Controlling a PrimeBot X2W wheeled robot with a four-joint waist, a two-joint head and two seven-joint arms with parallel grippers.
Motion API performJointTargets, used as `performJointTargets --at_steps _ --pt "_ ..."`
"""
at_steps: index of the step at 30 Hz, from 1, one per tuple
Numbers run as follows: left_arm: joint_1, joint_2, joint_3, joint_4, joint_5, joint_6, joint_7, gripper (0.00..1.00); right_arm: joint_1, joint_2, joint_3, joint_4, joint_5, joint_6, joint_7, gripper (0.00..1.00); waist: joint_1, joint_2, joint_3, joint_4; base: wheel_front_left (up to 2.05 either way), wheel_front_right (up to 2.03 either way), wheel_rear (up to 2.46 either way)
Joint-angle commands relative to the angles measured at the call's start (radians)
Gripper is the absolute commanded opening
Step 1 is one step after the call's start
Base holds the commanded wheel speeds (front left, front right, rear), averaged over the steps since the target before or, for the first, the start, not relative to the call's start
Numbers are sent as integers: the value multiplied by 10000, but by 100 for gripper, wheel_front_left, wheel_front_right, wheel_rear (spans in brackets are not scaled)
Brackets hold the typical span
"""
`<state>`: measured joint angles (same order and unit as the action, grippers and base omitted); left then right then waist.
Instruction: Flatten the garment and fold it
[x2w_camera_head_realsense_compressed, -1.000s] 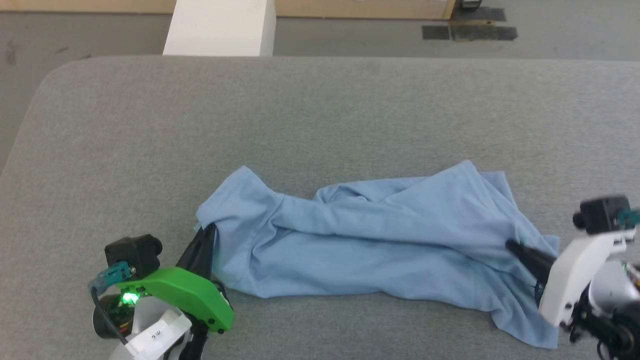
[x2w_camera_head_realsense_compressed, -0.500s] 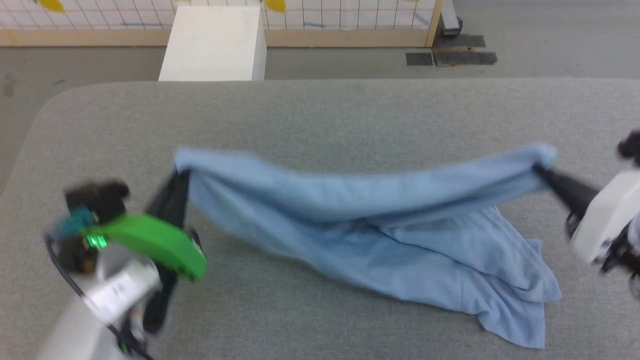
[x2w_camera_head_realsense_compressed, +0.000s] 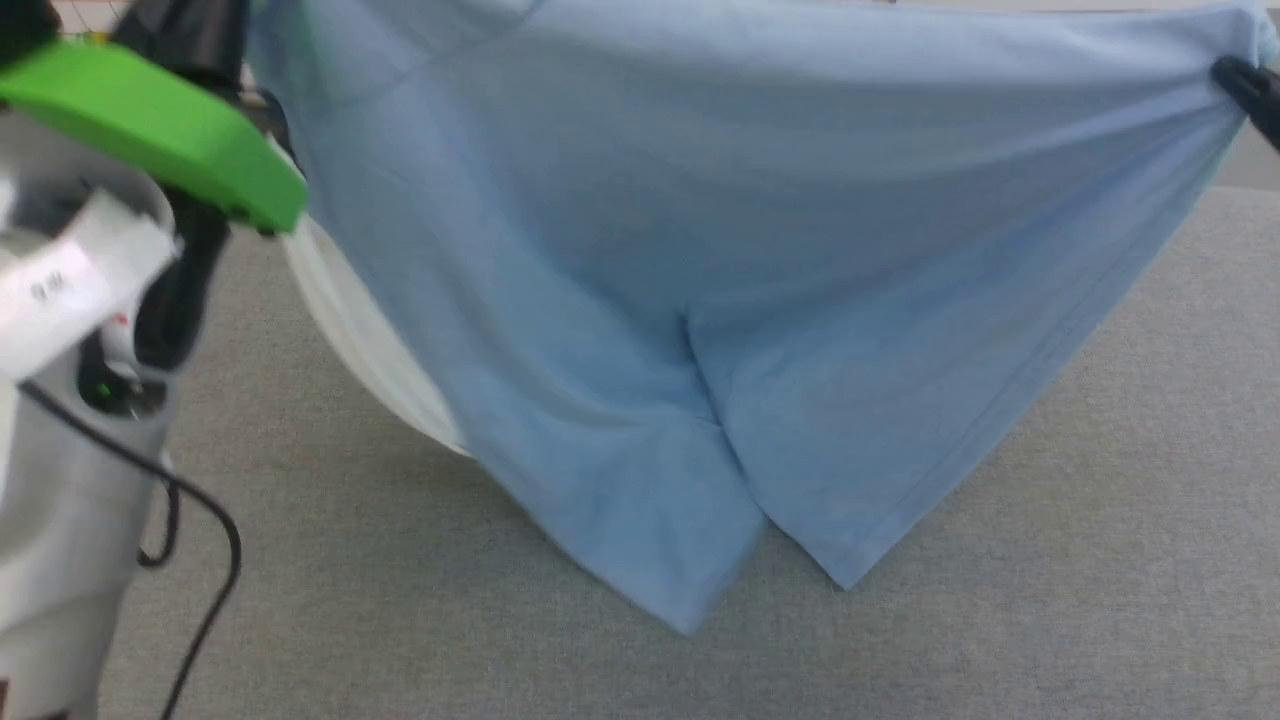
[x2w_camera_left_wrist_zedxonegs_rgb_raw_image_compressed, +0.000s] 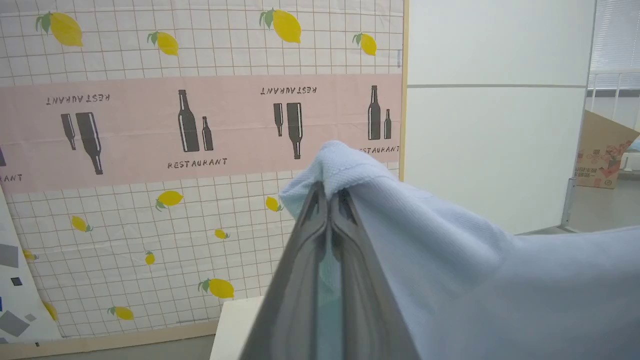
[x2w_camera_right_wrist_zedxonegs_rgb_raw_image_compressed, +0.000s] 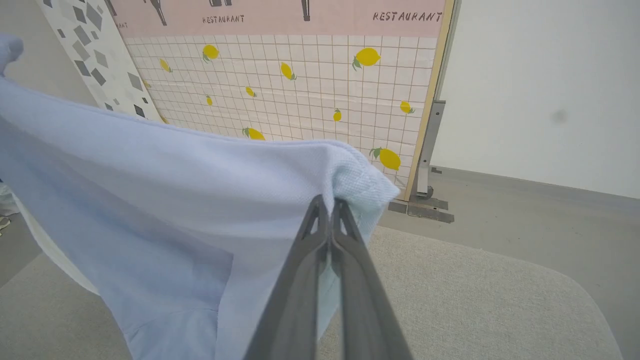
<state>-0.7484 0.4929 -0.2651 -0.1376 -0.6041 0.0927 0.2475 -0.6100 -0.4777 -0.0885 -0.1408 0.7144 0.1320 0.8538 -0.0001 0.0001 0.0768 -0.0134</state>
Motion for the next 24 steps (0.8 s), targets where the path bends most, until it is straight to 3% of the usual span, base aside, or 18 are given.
performJointTargets --at_steps 1,11,18,24 --pt "-373 123 32 154 97 -54 84 0 -229 19 -48 61 39 -13 63 0 1 -1 86 -1 0 0 0" --pt "-3046 306 -223 1890 573 -523 459 0 -2319 417 -58 649 -539 -13 552 0 1 -1 1556 38 0 0 0" --pt "-5657 238 -388 3644 1199 -537 659 0 -5063 1021 -3 1697 -1623 -13 689 0 1 -1 3408 -45 0 0 0" --pt "-7916 111 -497 4794 1979 -307 205 0 -7482 1569 -159 2829 -2846 -13 15 0 1 -1 4704 -173 0 0 0"
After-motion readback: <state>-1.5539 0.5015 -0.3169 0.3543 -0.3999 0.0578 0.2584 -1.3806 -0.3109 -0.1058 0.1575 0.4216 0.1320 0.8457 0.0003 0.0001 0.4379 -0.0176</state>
